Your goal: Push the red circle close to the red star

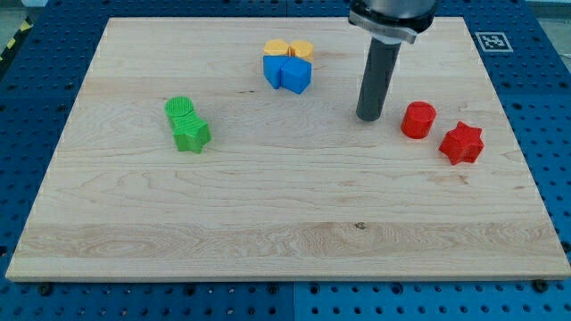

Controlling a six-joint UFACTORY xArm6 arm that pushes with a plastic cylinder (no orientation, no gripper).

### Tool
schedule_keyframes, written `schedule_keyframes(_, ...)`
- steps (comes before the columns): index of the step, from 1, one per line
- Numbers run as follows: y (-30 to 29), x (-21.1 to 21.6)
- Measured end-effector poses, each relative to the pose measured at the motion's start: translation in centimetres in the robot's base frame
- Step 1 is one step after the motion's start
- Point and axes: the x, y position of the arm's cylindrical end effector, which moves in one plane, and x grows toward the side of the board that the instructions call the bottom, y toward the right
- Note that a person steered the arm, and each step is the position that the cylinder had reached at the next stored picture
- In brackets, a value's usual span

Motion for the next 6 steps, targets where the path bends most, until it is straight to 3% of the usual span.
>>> schedule_keyframes(2,4.3,1.1)
schedule_keyframes(6,7.1,1.1)
